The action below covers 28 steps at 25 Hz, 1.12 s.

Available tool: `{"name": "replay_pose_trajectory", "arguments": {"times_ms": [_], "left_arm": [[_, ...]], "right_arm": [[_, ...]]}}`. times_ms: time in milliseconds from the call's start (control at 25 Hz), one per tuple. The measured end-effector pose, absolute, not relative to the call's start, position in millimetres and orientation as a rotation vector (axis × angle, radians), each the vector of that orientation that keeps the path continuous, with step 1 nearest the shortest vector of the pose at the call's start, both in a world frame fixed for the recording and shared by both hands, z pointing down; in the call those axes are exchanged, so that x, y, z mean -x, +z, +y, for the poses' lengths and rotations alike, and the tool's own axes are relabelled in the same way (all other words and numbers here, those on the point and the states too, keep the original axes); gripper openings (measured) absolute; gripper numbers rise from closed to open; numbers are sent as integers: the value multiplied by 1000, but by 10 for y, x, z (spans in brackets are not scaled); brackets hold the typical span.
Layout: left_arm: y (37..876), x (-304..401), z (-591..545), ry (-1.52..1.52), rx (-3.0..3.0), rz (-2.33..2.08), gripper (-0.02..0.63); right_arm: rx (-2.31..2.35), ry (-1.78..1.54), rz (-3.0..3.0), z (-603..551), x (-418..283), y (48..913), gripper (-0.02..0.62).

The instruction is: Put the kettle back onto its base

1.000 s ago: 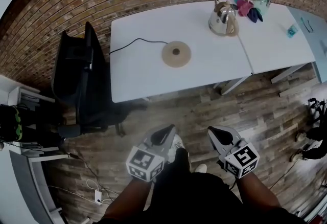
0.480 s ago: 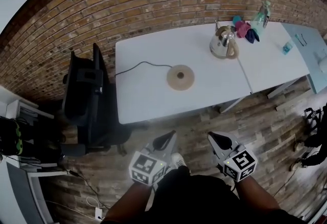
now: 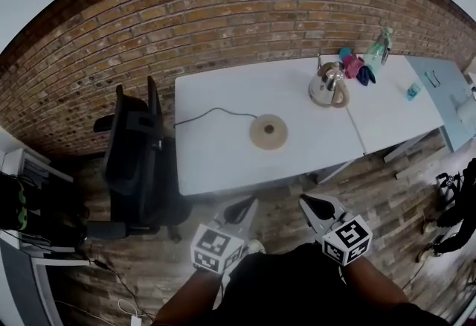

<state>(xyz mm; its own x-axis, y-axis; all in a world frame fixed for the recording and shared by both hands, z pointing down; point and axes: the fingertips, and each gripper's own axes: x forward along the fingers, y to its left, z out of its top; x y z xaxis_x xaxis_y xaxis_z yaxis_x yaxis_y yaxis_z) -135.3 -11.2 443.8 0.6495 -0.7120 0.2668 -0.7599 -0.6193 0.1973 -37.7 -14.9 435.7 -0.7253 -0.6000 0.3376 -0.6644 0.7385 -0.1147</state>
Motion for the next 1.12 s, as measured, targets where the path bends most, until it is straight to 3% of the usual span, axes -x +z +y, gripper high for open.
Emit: {"name": "replay_pose_trajectory", "arguments": {"times_ms": [1120], "left_arm": [[4461, 1132, -392, 289, -2618, -1128, 1]], "right_arm": [[-1022, 277, -2710, -595, 274, 4352, 26]]}}
